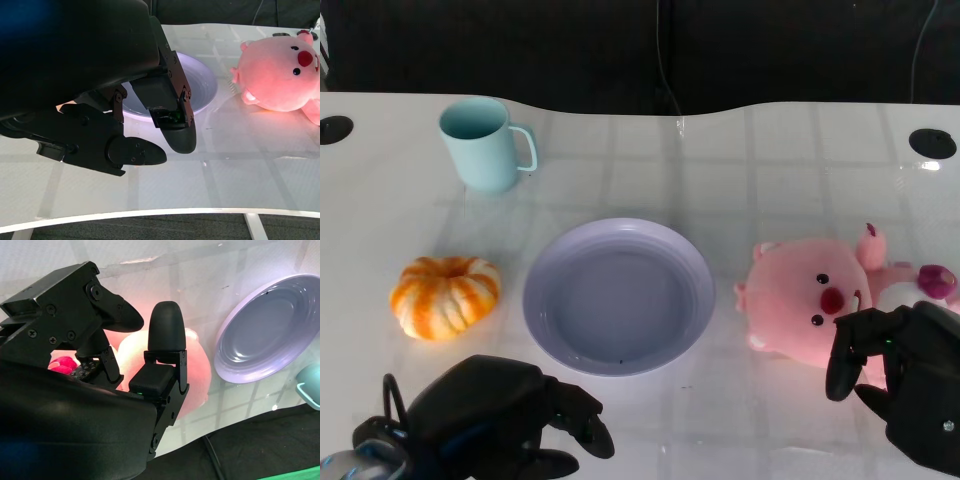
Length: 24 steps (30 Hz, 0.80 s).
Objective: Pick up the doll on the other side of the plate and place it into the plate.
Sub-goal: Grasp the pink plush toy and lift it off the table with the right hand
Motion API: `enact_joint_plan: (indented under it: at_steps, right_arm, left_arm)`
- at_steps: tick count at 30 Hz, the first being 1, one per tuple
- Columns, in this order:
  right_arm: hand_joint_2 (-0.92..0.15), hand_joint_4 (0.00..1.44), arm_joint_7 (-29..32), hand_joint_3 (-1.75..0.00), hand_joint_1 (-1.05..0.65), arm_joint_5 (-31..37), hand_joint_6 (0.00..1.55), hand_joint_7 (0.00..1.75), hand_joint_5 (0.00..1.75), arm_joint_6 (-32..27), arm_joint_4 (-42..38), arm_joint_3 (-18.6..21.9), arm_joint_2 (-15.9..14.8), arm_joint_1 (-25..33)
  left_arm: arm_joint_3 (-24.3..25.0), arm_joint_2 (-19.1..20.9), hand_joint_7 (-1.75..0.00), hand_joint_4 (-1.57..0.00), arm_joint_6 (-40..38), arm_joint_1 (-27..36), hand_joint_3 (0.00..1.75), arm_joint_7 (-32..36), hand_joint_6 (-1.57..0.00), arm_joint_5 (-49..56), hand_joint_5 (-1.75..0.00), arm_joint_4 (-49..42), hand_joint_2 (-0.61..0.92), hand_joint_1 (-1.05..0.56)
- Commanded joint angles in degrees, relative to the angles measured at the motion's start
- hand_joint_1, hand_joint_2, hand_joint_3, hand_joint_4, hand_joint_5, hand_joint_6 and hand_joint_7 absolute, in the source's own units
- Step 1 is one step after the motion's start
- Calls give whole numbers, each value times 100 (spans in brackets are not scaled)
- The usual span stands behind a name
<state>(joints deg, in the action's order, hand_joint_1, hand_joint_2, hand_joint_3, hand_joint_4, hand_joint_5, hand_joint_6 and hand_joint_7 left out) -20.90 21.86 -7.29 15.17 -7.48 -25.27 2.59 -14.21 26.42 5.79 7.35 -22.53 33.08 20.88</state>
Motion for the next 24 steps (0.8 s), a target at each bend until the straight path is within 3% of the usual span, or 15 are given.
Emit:
enact_joint_plan:
  at_steps: [1, 4, 8, 13, 17, 24]
  right_arm:
    - [-62, 79, 246, -74, -5, -27, 83, 79, 125, 26, 126, 158, 74, 17]
    - [-86, 76, 489, -23, -12, 82, 84, 32, 86, 44, 187, 178, 128, 67]
    - [-92, 58, 824, -12, -24, 347, 67, 6, 59, 143, 186, 167, 117, 84]
    - [-92, 26, 1182, -10, -41, 622, 37, 0, 38, 376, 105, 225, 112, 97]
    - [-92, 12, 1300, -5, -49, 949, 23, 0, 30, 237, 56, 210, 84, 44]
    - [-90, 1, 1062, -1, -58, 1664, 14, 0, 27, -349, 120, 115, 11, -72]
  left_arm:
    - [14, 107, -29, -77, 57, -46, 28, -23, -96, -29, -118, -51, 92, -25]
    - [11, 101, -29, -77, 35, -41, 27, -22, -96, -11, -118, -47, 92, -25]
    - [-3, 116, -29, -78, 33, -47, 27, -30, -96, 35, -119, -35, 92, -25]
    - [-9, 115, -28, -76, 0, -50, 27, -61, -96, 40, -118, -29, 92, -25]
    - [-24, 128, -27, -75, -22, -59, 28, -75, -95, 84, -116, -26, 92, -25]
    - [-54, 87, -26, -77, -18, -57, 26, -21, -97, 60, -116, -39, 92, -24]
